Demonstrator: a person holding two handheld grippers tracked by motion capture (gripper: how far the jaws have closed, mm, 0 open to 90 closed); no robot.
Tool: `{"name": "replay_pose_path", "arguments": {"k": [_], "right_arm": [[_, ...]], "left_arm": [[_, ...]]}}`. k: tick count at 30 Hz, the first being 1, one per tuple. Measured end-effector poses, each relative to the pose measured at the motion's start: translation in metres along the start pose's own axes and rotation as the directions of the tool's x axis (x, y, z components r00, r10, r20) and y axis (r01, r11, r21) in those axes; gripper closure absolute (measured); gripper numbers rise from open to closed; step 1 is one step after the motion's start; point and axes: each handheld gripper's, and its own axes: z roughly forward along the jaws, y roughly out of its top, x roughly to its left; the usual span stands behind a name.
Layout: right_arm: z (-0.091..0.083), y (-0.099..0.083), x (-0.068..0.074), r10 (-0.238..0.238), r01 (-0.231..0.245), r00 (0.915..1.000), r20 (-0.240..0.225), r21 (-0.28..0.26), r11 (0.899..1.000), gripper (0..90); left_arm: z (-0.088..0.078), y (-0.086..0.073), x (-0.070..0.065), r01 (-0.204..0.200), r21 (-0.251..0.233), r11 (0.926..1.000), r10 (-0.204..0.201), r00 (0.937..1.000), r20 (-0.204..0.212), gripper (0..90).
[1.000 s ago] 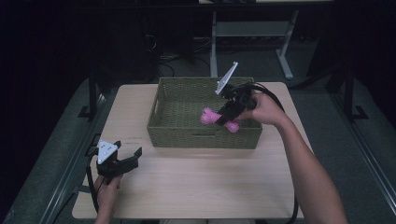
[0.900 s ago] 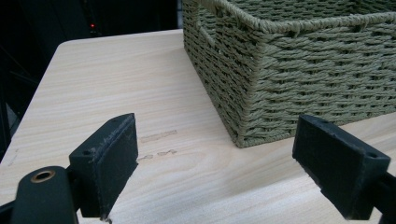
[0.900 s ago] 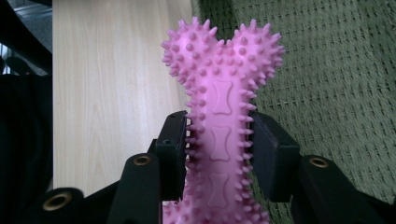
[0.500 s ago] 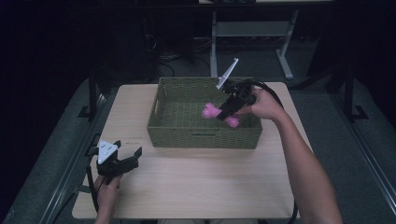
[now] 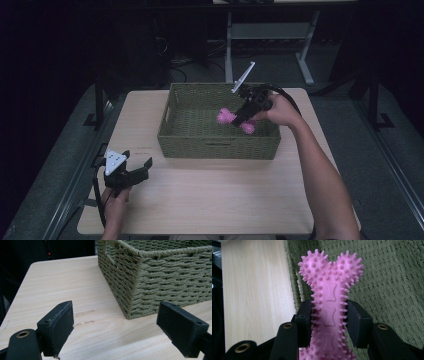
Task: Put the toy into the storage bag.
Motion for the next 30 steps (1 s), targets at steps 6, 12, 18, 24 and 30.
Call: {"name": "replay_pose_path", "arguments": {"k": [6,12,18,24,30], "right_arm": [[0.005,-0.003,-0.007,0.021,-0.021,0.9998,-0.003,0.003,1.0,57.9],[0.01,-0.005,-0.014,0.04,-0.04,0.9991,-0.016,-0.013,0.999,57.8],[0.014,-0.006,-0.016,0.042,-0.042,0.999,-0.018,-0.009,0.999,57.8],[0.016,-0.006,-0.019,0.046,-0.046,0.9986,-0.025,-0.014,0.999,57.8],[0.02,-0.008,-0.021,0.053,-0.053,0.9982,-0.03,-0.01,0.999,57.8]], "left_arm": [[0.0,0.0,0.0,0.005,-0.002,1.0,-0.005,1.0,-0.001,13.7],[0.001,0.0,0.0,0.009,-0.001,1.0,-0.009,1.0,-0.001,13.7],[0.001,0.0,0.0,0.006,0.001,1.0,-0.006,1.0,-0.002,13.6],[0.001,0.0,0.0,0.003,0.005,1.0,-0.003,1.0,-0.005,13.7],[0.002,0.0,0.001,0.006,0.0,1.0,-0.006,0.9999,-0.009,13.7]]}}
